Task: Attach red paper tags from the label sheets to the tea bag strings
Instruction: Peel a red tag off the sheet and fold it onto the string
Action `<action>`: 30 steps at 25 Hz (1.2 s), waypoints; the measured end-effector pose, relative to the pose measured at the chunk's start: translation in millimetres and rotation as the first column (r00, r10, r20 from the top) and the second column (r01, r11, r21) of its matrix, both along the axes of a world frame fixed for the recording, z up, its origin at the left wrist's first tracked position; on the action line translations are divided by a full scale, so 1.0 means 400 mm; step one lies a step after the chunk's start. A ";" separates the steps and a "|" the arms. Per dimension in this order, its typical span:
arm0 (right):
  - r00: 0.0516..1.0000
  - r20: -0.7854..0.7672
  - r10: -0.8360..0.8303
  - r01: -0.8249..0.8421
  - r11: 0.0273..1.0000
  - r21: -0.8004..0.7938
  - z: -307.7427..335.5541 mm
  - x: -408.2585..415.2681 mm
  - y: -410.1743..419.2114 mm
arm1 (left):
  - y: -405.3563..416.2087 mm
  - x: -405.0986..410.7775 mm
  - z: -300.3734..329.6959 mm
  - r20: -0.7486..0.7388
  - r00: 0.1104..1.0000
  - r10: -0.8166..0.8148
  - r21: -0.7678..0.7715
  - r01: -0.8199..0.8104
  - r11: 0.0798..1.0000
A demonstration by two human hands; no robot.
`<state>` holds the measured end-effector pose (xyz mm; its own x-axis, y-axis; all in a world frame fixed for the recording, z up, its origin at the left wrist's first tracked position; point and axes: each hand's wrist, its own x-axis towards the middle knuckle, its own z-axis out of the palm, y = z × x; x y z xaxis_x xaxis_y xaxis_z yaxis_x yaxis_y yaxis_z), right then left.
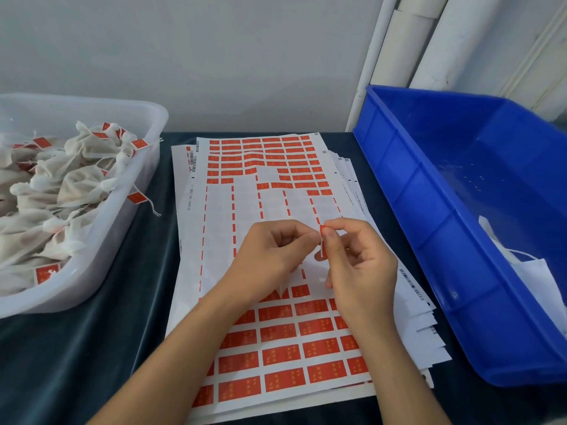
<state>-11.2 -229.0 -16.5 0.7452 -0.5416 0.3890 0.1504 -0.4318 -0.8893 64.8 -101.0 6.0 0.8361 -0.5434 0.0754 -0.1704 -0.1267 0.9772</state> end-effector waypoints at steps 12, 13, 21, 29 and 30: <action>0.997 0.029 0.069 -0.068 0.997 -0.034 -0.012 -0.005 0.004 | 0.002 0.006 0.002 -0.094 0.994 0.048 -0.064 -0.054 0.996; 0.997 0.020 0.069 -0.070 0.997 0.032 -0.009 -0.006 0.002 | 0.002 0.007 0.002 -0.102 0.993 0.064 -0.057 -0.070 0.996; 0.973 -0.121 0.197 -0.178 0.973 0.145 0.000 -0.002 0.000 | 0.006 0.007 0.004 -0.118 0.990 0.076 -0.072 -0.085 0.994; 0.972 -0.198 0.125 -0.118 0.992 0.048 -0.005 0.005 -0.002 | 0.002 0.011 0.000 -0.133 0.987 0.085 -0.099 -0.099 0.990; 0.976 -0.188 0.112 -0.107 0.993 0.041 -0.005 0.004 -0.003 | 0.002 0.012 -0.001 -0.130 0.988 0.088 -0.099 -0.101 0.990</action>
